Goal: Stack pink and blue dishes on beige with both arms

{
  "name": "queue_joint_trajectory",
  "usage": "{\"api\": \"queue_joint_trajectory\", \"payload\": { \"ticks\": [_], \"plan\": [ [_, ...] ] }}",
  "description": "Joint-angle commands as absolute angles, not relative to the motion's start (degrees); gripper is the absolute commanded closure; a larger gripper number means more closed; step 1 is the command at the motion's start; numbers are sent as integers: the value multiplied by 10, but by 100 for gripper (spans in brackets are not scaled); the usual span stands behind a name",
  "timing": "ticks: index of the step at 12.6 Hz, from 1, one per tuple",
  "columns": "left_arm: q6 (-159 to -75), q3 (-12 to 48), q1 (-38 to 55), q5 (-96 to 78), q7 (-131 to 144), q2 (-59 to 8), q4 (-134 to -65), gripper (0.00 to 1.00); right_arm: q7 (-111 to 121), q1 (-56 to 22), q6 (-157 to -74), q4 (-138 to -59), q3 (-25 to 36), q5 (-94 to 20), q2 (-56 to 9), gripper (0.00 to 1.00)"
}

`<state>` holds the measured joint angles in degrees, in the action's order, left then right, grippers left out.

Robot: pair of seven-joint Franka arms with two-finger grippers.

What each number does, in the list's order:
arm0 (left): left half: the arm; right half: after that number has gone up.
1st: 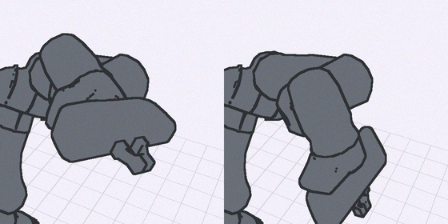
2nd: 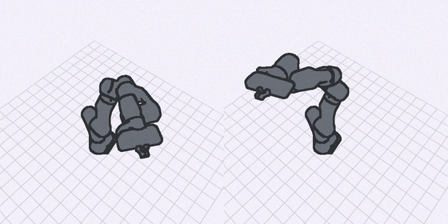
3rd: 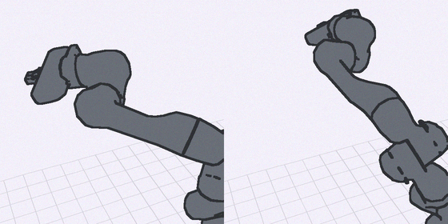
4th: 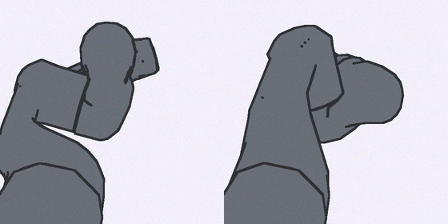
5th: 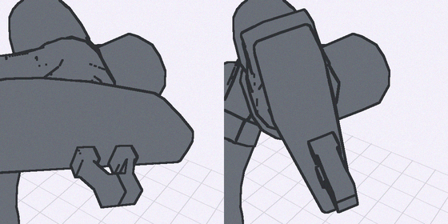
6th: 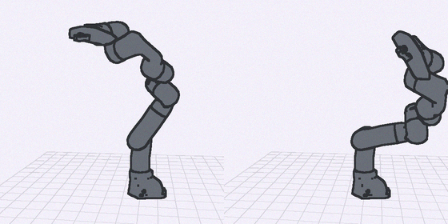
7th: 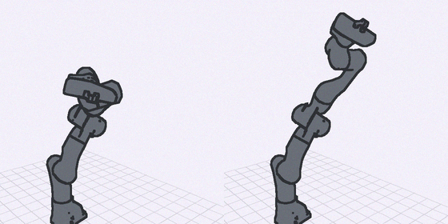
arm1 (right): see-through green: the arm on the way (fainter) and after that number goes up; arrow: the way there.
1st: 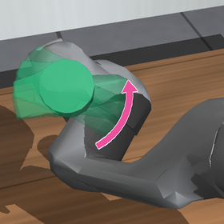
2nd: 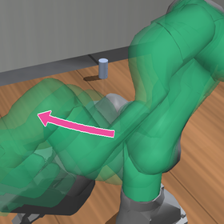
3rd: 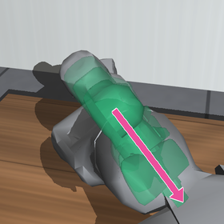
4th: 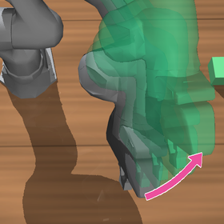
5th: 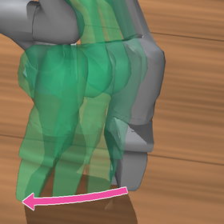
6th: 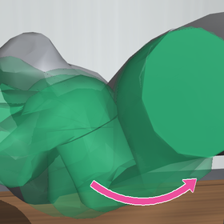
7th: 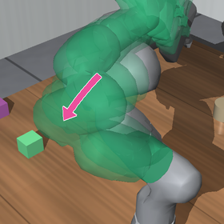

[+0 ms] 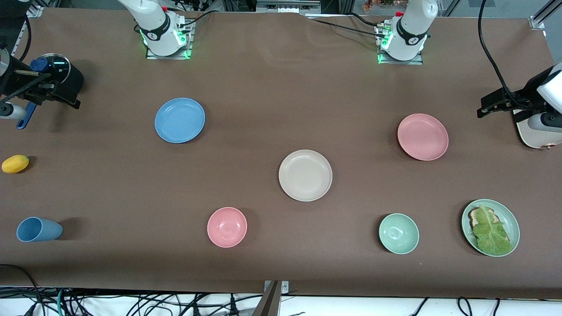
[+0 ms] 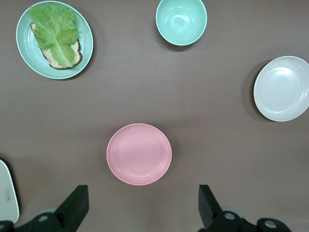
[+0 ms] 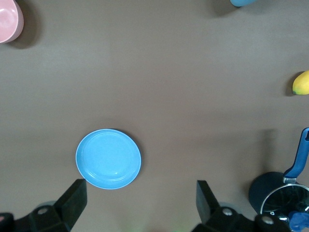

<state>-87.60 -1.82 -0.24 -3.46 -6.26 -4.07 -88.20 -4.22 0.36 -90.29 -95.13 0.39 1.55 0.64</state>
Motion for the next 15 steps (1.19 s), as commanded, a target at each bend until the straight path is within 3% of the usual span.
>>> {"api": "queue_joint_trajectory", "payload": {
  "ticks": [1,15],
  "plan": [
    [-873,-16,-4,-31,-76,-49,-864,0,-39,4,-888,-939,4,8,7,0],
    [-873,-17,-5,-29,-76,-68,-864,0,-40,4,-886,-939,4,9,6,0]
  ]
}}
